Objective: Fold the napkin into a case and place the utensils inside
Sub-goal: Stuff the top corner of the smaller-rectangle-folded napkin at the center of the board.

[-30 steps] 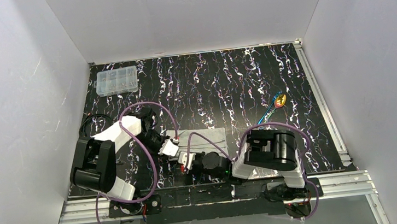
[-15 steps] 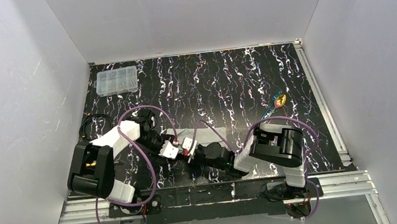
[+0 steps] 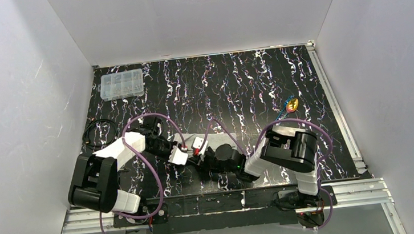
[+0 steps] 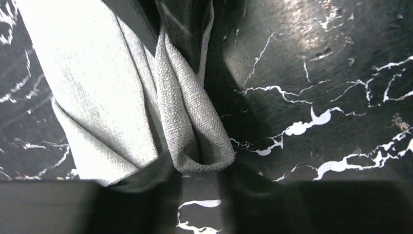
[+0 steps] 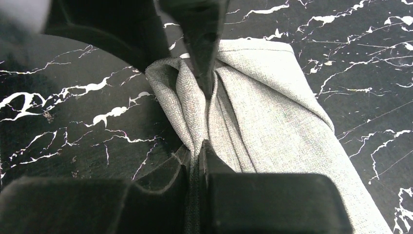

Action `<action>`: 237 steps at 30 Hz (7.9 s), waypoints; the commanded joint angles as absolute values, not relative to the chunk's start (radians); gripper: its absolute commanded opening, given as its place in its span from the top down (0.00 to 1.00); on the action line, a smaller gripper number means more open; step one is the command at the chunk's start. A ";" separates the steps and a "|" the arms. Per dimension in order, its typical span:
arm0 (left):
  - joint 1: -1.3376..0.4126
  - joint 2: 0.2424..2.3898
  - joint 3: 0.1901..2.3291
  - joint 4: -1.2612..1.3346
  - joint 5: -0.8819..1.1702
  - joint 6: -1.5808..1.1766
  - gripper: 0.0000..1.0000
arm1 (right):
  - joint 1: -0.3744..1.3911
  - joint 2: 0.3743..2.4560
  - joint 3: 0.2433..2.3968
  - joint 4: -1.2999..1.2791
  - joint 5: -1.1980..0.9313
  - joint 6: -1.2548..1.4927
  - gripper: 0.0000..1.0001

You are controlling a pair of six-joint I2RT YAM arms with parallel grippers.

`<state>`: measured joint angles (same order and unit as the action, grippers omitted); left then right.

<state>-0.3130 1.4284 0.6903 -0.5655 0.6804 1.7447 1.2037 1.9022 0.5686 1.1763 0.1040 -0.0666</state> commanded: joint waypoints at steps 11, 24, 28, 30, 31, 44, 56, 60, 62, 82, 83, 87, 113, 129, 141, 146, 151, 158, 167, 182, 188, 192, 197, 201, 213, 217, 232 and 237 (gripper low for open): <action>-0.336 1.421 0.695 -0.555 0.668 1.675 1.00 | 1.192 1.812 0.538 1.251 0.055 -0.019 0.53; -0.336 1.450 0.780 -0.722 0.717 1.660 1.00 | 1.253 1.882 0.561 1.304 0.063 -0.162 0.31; -0.337 1.455 0.788 -0.744 0.724 1.663 1.00 | 1.261 1.915 0.576 1.333 0.124 -0.198 0.31; -0.336 1.457 0.788 -0.748 0.723 1.666 1.00 | 1.261 1.938 0.591 1.357 0.150 -0.220 0.32; -0.337 1.457 0.790 -0.748 0.723 1.666 1.00 | 1.262 1.952 0.602 1.360 0.155 -0.229 0.32; -0.334 1.424 0.801 -0.657 0.674 1.503 0.61 | 1.258 1.992 0.629 1.331 0.125 -0.183 0.85; -0.322 1.176 0.747 -0.701 0.631 1.422 0.53 | 1.205 1.994 0.603 1.354 0.070 -0.057 0.88; -0.323 1.039 0.672 -0.700 0.596 1.381 0.52 | 1.201 1.996 0.596 1.366 0.063 -0.036 0.88; -0.323 0.991 0.627 -0.695 0.585 1.387 0.52 | 1.196 1.996 0.596 1.367 0.056 -0.027 0.88; -0.397 1.070 0.531 -0.465 0.604 1.329 0.58 | 1.169 1.994 0.584 1.371 0.016 0.048 0.88; -0.399 1.080 0.531 -0.443 0.596 1.315 0.58 | 1.168 1.994 0.583 1.372 0.016 0.050 0.88; -0.410 1.097 0.531 -0.426 0.588 1.302 0.58 | 1.163 1.995 0.585 1.373 0.011 0.060 0.88; -0.472 1.117 0.513 -0.322 0.544 1.213 0.66 | 1.141 1.990 0.592 1.373 -0.074 0.103 0.88; -0.491 1.089 0.499 -0.361 0.517 1.224 1.00 | 1.126 1.954 0.546 1.433 -0.077 0.163 0.67; -0.491 1.070 0.485 -0.373 0.506 1.234 1.00 | 1.121 1.924 0.550 1.437 -0.140 0.183 0.61; -0.491 1.069 0.480 -0.370 0.506 1.243 1.00 | 1.120 1.884 0.537 1.435 -0.138 0.183 0.56; -0.491 1.069 0.480 -0.364 0.510 1.241 1.00 | 1.120 1.876 0.537 1.412 -0.117 0.179 0.61; -0.491 1.065 0.479 -0.359 0.502 1.233 1.00 | 1.121 1.902 0.552 1.390 -0.127 0.176 0.57; -0.491 1.064 0.488 -0.357 0.502 1.221 1.00 | 1.119 1.901 0.570 1.342 -0.099 0.148 0.75; -0.491 0.959 0.479 -0.461 0.538 1.301 1.00 | 1.107 1.947 0.612 1.327 -0.163 0.168 0.89; -0.491 0.945 0.463 -0.465 0.541 1.329 1.00 | 1.097 1.939 0.608 1.325 -0.153 0.172 0.91; -0.491 0.946 0.460 -0.480 0.528 1.342 1.00 | 1.084 1.908 0.594 1.325 -0.109 0.163 0.93; -0.492 0.935 0.451 -0.485 0.519 1.352 1.00 | 1.084 1.896 0.585 1.322 -0.086 0.158 0.93; -0.492 0.926 0.449 -0.493 0.517 1.356 1.00 | 1.084 1.899 0.582 1.320 -0.088 0.164 0.94; -0.491 0.917 0.443 -0.509 0.526 1.356 0.92 | 1.084 1.904 0.578 1.336 -0.103 0.179 0.95; -0.492 0.946 0.462 -0.504 0.544 1.344 1.00 | 1.084 1.903 0.577 1.340 -0.116 0.182 0.95; -0.491 0.952 0.488 -0.411 0.482 1.211 1.00 | 1.094 1.911 0.606 1.311 -0.228 0.202 0.97; -0.491 0.952 0.492 -0.413 0.482 1.217 1.00 | 1.096 1.928 0.630 1.283 -0.250 0.204 0.97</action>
